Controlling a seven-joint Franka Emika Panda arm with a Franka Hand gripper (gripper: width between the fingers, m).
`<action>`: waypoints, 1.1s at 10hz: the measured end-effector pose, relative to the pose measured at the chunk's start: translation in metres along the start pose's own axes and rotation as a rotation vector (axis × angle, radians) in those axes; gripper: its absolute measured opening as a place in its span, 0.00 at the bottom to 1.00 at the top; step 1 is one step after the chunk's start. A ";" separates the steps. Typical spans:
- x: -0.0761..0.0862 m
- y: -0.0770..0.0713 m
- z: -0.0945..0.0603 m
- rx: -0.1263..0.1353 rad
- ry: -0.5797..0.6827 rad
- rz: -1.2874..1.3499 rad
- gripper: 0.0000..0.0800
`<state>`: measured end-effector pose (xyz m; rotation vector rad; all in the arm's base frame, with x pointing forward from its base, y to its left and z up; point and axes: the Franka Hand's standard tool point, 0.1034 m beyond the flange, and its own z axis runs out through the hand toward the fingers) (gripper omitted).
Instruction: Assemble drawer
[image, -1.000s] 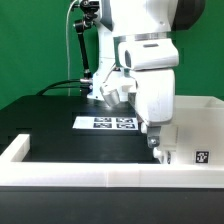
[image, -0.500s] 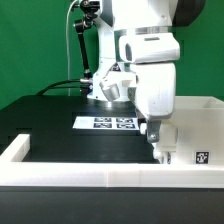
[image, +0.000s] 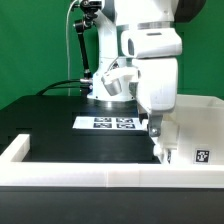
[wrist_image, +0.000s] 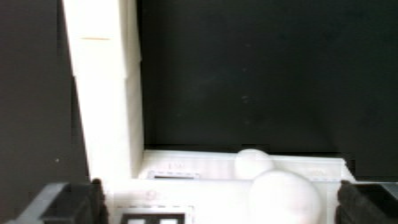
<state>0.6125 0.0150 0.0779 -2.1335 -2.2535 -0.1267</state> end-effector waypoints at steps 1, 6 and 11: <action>0.001 -0.001 -0.001 0.001 -0.001 0.005 0.81; 0.023 -0.002 0.006 -0.007 0.006 0.032 0.81; -0.012 0.000 0.004 -0.006 -0.004 -0.023 0.81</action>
Offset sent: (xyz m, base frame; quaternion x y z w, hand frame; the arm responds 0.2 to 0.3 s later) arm -0.0057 0.0242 -0.0065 -0.0210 0.0123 0.0134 0.9996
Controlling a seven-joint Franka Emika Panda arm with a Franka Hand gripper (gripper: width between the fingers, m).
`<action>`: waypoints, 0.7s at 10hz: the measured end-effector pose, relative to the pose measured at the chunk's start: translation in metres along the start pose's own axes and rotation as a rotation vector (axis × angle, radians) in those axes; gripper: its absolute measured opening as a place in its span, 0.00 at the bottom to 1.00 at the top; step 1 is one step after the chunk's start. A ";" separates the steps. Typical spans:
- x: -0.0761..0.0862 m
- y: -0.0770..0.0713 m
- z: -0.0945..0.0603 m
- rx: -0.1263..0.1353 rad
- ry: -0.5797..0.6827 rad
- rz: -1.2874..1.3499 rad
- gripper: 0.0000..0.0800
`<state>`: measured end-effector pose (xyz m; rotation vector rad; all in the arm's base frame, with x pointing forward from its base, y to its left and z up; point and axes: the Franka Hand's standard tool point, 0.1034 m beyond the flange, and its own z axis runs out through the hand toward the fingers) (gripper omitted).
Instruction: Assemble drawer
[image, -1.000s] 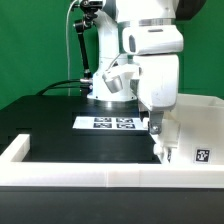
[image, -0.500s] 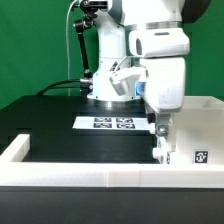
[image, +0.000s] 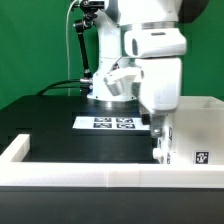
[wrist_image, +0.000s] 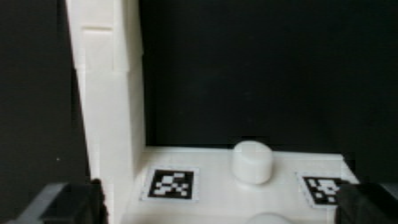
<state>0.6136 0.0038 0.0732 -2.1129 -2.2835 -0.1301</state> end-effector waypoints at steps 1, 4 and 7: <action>-0.015 -0.002 -0.001 0.003 -0.003 -0.027 0.81; -0.047 -0.004 -0.010 -0.013 -0.010 -0.017 0.81; -0.045 -0.005 -0.007 -0.009 -0.008 -0.020 0.81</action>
Offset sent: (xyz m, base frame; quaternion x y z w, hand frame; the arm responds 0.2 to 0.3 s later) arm -0.0066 -0.0276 0.0198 -0.0276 0.0274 0.0136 0.9992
